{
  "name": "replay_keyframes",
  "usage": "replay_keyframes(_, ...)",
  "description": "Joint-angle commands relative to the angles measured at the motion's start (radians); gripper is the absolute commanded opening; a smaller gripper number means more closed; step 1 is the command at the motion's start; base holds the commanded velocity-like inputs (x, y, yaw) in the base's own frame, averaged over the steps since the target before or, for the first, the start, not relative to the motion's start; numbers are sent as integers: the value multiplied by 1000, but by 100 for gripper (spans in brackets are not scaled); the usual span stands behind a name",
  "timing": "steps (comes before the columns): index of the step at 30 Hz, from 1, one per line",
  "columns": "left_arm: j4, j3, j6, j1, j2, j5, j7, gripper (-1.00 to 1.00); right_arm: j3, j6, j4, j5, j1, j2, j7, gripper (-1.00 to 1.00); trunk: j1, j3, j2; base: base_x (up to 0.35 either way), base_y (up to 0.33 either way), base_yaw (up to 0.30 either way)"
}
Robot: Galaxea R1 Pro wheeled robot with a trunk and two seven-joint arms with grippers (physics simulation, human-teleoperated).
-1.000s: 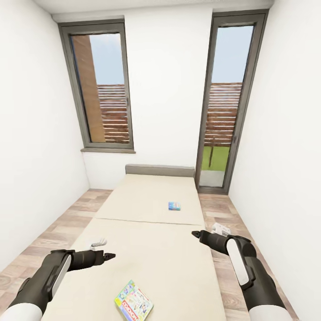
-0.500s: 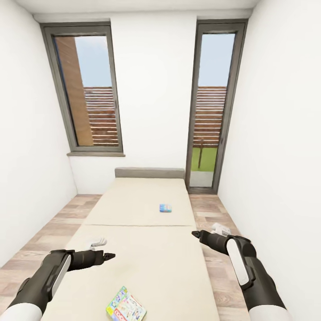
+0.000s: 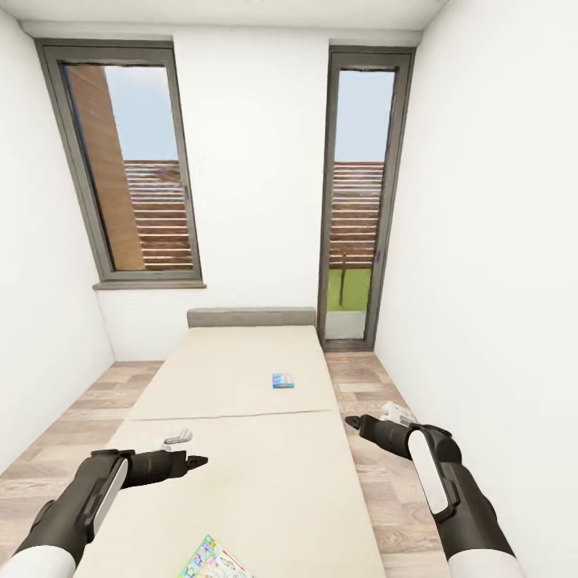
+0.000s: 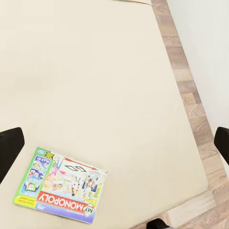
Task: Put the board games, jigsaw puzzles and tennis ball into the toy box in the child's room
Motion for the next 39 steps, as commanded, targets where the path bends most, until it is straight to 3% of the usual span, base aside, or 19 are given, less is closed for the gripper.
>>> replay_keyframes(1, -1, 2, 7, 0, 0, 0, -4, 100, -3, 5, 0, 2, 0, 1, 4, 100, 0, 0, -1, 2, 1, -65)
replay_keyframes(24, -1, 2, 7, 0, 0, 0, -4, 100, -2, 6, 0, 1, -1, 3, 3, 100, 0, 1, -1, 0, 0, -11)
replay_keyframes(39, -1, 2, 7, 0, 0, 0, -3, 100, -2, 7, 1, 1, -1, 3, 3, 100, 0, 0, -1, 0, 0, -153)
